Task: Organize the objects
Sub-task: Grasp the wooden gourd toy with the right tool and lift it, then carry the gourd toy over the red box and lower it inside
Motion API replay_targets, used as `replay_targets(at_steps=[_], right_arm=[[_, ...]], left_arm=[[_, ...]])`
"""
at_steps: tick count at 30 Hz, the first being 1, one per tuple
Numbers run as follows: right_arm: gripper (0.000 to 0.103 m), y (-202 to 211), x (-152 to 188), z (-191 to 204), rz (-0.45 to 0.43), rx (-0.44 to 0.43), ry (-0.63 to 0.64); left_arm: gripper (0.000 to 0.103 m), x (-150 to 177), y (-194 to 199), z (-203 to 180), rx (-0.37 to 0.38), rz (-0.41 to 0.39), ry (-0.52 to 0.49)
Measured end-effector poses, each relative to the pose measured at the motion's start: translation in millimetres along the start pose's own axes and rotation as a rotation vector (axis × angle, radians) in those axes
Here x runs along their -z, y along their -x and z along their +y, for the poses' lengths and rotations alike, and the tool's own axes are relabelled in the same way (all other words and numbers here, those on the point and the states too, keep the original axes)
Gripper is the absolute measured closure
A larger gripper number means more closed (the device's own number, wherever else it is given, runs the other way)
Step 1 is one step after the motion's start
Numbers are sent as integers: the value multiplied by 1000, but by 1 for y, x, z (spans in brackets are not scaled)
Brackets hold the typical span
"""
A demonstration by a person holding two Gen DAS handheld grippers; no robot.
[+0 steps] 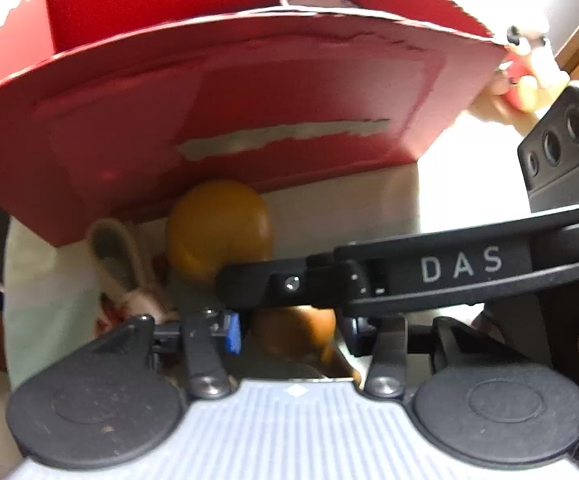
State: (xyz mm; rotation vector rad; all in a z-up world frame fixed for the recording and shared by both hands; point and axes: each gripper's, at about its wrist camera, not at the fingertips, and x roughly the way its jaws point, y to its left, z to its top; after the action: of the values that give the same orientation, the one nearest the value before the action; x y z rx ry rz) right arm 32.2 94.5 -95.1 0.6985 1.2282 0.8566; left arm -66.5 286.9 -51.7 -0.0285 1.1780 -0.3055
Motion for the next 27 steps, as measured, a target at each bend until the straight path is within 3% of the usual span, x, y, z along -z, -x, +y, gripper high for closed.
replay_targets(at_steps=[8,13,20,27], right_arm=[[66,44,6,-7,-59,54,-52],[66,80,9,-4,-150,89,-65],[66,131,17,14,-302,154,-50],[66,166,12,46,-470,167,29]], left_arm=[[57,-2,4,-39,73,-6,-108],[57,-10,13,-64,129,-40,-192],[57,-22,32,-104,212,-124,-342],[57,-44,62,-134,261,-267,-448]])
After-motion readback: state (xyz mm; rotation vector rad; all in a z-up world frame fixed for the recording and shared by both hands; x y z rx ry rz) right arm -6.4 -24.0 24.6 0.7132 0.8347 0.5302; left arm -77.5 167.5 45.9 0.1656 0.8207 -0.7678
